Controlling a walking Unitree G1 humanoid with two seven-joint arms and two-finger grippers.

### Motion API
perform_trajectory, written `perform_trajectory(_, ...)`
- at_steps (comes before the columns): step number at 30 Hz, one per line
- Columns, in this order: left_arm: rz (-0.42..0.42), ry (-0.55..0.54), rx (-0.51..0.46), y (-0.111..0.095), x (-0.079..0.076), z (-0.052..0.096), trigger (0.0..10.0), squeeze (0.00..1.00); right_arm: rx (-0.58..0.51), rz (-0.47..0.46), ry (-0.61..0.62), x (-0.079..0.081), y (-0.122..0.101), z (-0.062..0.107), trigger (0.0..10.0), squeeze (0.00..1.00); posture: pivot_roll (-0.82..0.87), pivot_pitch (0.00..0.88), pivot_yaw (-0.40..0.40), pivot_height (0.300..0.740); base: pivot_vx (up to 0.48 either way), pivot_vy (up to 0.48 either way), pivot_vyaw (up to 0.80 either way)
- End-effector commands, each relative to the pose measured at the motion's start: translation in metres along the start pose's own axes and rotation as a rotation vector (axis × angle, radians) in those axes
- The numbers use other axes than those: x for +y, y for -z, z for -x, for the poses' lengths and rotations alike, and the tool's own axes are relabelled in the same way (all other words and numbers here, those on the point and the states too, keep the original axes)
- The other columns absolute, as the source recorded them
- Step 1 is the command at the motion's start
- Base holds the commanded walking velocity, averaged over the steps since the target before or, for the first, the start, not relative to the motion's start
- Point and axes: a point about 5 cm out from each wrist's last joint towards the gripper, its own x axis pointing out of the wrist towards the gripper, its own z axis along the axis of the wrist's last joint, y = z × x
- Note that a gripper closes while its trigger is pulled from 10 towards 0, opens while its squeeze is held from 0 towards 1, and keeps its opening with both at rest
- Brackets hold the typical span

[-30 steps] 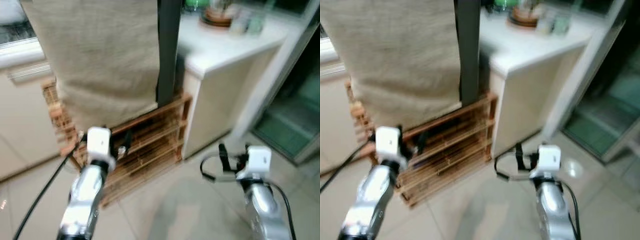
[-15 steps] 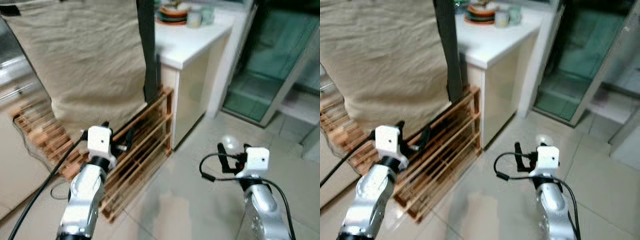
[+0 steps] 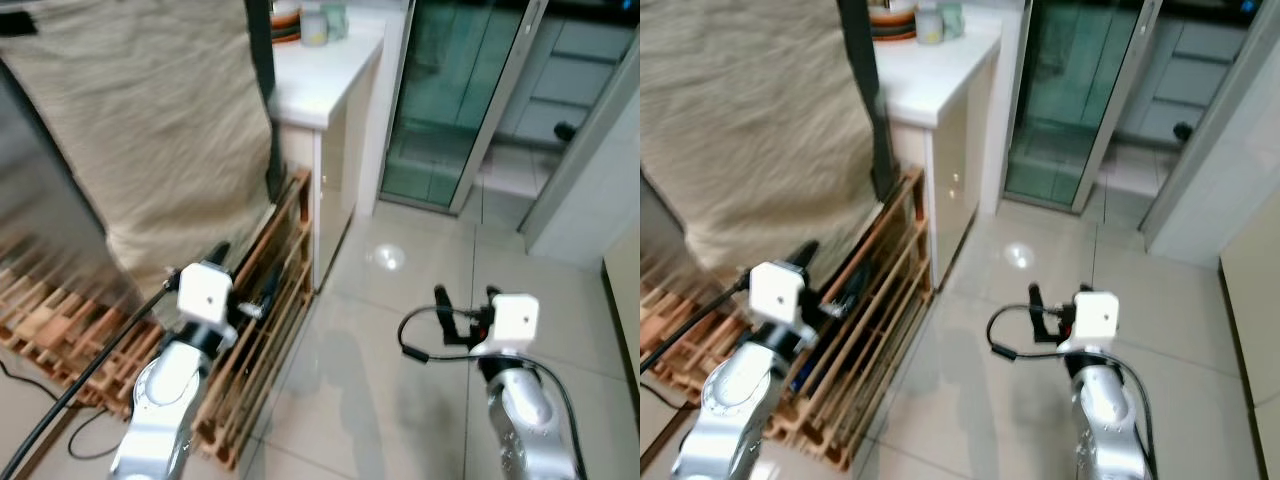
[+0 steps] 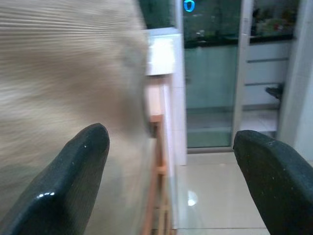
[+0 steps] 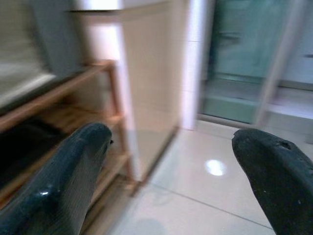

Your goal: Restocking fridge

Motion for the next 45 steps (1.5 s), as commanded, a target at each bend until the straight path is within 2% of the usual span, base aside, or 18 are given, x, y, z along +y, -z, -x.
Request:
perform_trajectory(1, 0.063, 0.198, 0.049, 0.002, -0.014, 0.003, 10.0, 0.0, -0.017, 0.021, 0.007, -0.008, -0.005, -0.001, 10.0, 0.0, -0.06, 0.0, 0.014, 0.74, 0.0, 0.0, 0.0)
perform_trajectory(3, 0.121, 0.333, 0.118, 0.008, -0.017, 0.014, 10.0, 0.0, -0.015, 0.024, -0.002, -0.008, -0.005, -0.002, 10.0, 0.0, -0.06, 0.0, 0.012, 0.74, 0.0, 0.0, 0.0)
perform_trajectory(5, 0.132, 0.35, 0.126, 0.009, -0.016, 0.017, 10.0, 0.0, -0.014, 0.025, -0.004, -0.008, -0.005, -0.002, 10.0, 0.0, -0.06, 0.0, 0.012, 0.74, 0.0, 0.0, 0.0)
perform_trajectory(7, 0.068, 0.238, 0.113, 0.006, 0.001, 0.024, 10.0, 0.0, -0.015, 0.026, -0.007, -0.007, -0.006, -0.003, 10.0, 0.0, -0.05, 0.0, 0.01, 0.74, 0.0, 0.0, 0.0)
perform_trajectory(9, 0.036, 0.106, 0.087, 0.003, 0.015, 0.017, 10.0, 0.0, -0.018, 0.026, -0.01, -0.006, -0.007, -0.004, 10.0, 0.0, -0.05, 0.0, 0.013, 0.74, 0.0, 0.0, 0.0)
perform_trajectory(10, 0.036, 0.106, 0.087, 0.003, 0.015, 0.017, 10.0, 0.0, -0.018, 0.026, -0.01, -0.006, -0.007, -0.004, 10.0, 0.0, -0.05, 0.0, 0.013, 0.74, 0.0, 0.0, 0.0)
perform_trajectory(11, 0.008, 0.043, 0.097, 0.004, 0.02, 0.011, 10.0, 0.0, -0.022, 0.024, -0.011, -0.005, -0.008, -0.004, 10.0, 0.0, -0.05, 0.0, 0.013, 0.74, 0.0, 0.0, 0.0)
perform_trajectory(13, 0.025, -0.045, 0.08, -0.001, 0.024, -0.001, 10.0, 0.0, -0.037, 0.017, -0.009, -0.002, -0.011, -0.004, 10.0, 0.0, -0.05, 0.0, 0.012, 0.74, 0.0, 0.0, 0.0)
perform_trajectory(16, 0.094, -0.061, 0.046, -0.009, 0.018, -0.011, 10.0, 0.0, -0.05, 0.014, -0.011, 0.0, -0.015, -0.005, 10.0, 0.0, -0.05, 0.0, 0.014, 0.74, 0.0, 0.0, 0.0)
perform_trajectory(20, 0.156, -0.044, 0.032, -0.014, 0.006, -0.014, 10.0, 0.0, -0.054, 0.015, -0.011, -0.001, -0.019, -0.007, 10.0, 0.0, -0.06, 0.0, 0.013, 0.74, 0.0, 0.0, 0.0)
perform_trajectory(22, 0.163, -0.04, 0.031, -0.014, 0.003, -0.015, 10.0, 0.0, -0.053, 0.015, -0.01, -0.001, -0.019, -0.008, 10.0, 0.0, -0.06, 0.0, 0.013, 0.74, 0.0, 0.0, 0.0)
perform_trajectory(26, 0.126, -0.049, 0.048, -0.012, 0.0, -0.017, 10.0, 0.0, -0.052, 0.011, -0.007, -0.001, -0.02, -0.007, 10.0, 0.0, -0.06, 0.0, 0.013, 0.74, -0.377, 0.0, 0.0)
perform_trajectory(34, 0.094, -0.121, 0.042, -0.012, 0.004, -0.021, 10.0, 0.0, -0.117, -0.001, -0.009, 0.005, -0.036, -0.006, 10.0, 0.0, -0.07, 0.0, 0.022, 0.74, -0.322, 0.0, 0.0)
perform_trajectory(38, 0.113, -0.371, 0.023, -0.014, 0.019, -0.022, 10.0, 0.0, -0.167, 0.009, 0.03, 0.004, -0.05, -0.011, 10.0, 0.0, -0.08, 0.0, 0.026, 0.74, 0.0, 0.0, 0.0)
perform_trajectory(40, 0.128, -0.443, 0.034, -0.014, 0.022, -0.023, 10.0, 0.0, -0.19, 0.02, 0.04, 0.003, -0.056, -0.008, 10.0, 0.0, -0.08, 0.0, 0.021, 0.74, 0.0, 0.0, 0.0)
perform_trajectory(41, 0.128, -0.443, 0.034, -0.014, 0.022, -0.023, 10.0, 0.0, -0.19, 0.02, 0.04, 0.003, -0.056, -0.008, 10.0, 0.0, -0.08, 0.0, 0.021, 0.74, 0.0, 0.0, 0.0)
perform_trajectory(42, 0.096, -0.436, 0.042, -0.014, 0.026, -0.023, 10.0, 0.0, -0.175, 0.039, 0.032, 0.0, -0.054, 0.001, 10.0, 0.0, -0.07, 0.0, 0.014, 0.74, 0.0, 0.0, 0.0)
perform_trajectory(45, 0.063, -0.412, 0.074, -0.009, 0.033, -0.019, 10.0, 0.0, -0.13, 0.06, 0.029, -0.006, -0.045, 0.012, 10.0, 0.0, -0.08, 0.0, 0.014, 0.74, 0.0, 0.0, 0.0)
